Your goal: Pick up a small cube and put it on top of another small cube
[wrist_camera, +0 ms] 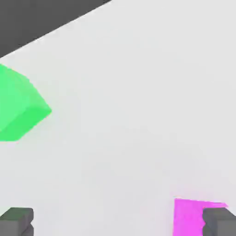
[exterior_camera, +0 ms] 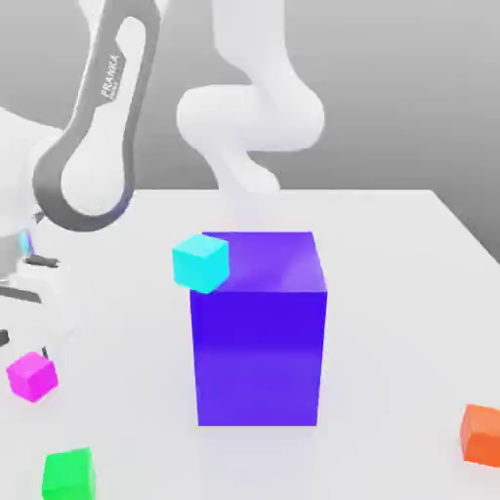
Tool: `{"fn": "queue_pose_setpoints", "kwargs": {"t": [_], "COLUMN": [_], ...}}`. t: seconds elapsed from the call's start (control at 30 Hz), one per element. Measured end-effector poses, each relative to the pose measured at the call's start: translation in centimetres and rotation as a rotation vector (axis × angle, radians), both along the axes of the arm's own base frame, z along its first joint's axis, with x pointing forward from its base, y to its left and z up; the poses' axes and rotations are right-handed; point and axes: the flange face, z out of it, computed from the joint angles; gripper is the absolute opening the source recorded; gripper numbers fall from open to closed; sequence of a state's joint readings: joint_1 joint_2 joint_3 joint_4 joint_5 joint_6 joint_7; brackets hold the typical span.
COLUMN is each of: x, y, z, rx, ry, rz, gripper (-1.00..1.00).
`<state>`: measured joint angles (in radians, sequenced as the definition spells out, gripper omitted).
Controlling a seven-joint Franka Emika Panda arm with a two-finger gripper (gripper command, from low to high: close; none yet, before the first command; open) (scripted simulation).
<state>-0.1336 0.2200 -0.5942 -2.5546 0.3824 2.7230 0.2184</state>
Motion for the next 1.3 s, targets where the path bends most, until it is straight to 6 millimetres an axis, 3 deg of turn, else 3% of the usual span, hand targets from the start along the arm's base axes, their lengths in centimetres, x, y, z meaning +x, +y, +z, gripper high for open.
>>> {"fn": "queue_pose_setpoints", "kwargs": {"t": [0.07,0.27,0.3,0.53,0.77,0.87,1.03,1.17,1.2,1.3], "x": [-1.0,-1.4,-1.4,-1.4,-1.4,4.2,15.2,16.9,16.9,16.9], "y": [-0.7,-0.9,-0.8,-0.8,-0.9,1.5,9.1,10.6,10.7,10.7], "z": [-1.6,-6.9,-7.4,-7.3,-1.7,0.2,3.2,-1.2,-1.9,-1.9], "rx": [-0.015,-0.018,-0.016,-0.015,-0.016,-0.009,-0.018,-0.023,-0.023,-0.023], "ry": [0.02,0.028,0.029,0.029,0.028,0.021,0.021,0.022,0.023,0.023], "rz": [-0.011,-0.015,-0.016,-0.016,-0.015,0.185,0.612,0.684,0.686,0.686], "gripper": [0.0,0.0,-1.0,-1.0,-1.0,-1.0,-1.0,-1.0,1.0,1.0]}}
